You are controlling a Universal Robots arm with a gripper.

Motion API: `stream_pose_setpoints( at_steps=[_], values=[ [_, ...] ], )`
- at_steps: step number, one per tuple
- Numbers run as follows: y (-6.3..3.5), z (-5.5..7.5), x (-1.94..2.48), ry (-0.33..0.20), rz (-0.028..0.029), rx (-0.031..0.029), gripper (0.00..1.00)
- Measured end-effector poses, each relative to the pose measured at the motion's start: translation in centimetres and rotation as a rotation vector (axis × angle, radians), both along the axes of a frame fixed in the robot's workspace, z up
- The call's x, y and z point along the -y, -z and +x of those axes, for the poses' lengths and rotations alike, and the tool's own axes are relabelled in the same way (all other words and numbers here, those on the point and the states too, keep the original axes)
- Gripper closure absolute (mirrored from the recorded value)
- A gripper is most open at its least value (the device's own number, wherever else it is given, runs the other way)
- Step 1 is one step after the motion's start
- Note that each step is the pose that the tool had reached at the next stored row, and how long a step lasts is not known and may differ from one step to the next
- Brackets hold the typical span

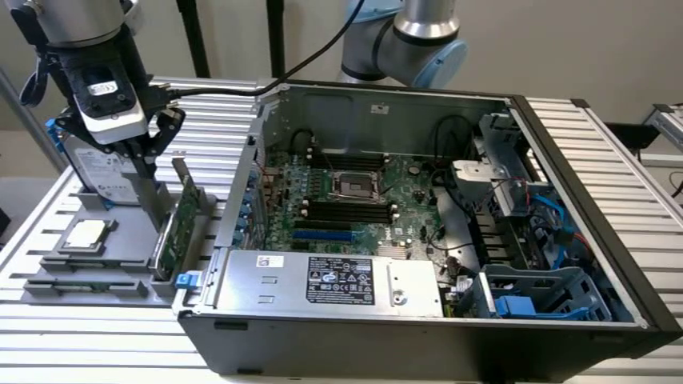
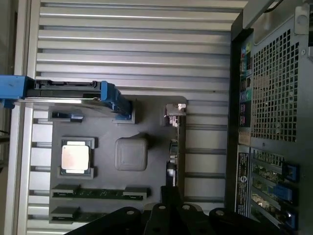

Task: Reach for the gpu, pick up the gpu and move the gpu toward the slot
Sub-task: 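Reach for the gpu, then pick up the gpu and move the gpu toward the slot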

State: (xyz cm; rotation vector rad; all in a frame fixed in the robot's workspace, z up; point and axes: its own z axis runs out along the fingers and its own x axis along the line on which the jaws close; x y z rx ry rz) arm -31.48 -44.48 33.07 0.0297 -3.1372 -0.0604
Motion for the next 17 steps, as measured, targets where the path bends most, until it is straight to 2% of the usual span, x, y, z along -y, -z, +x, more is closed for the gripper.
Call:
stream_pose_setpoints(
  at_steps=[14,15,16,17],
  values=[
    [0.0,0.0,0.01,0.0,0.0001,0.0,0.89],
    [0.0,0.0,0.0,0.0,0.0001,0.0,0.88],
    [0.0,0.0,0.01,0.0,0.0001,0.0,0.82],
    [0.0,0.0,0.01,0.0,0.0001,0.0,0.82]
  ],
)
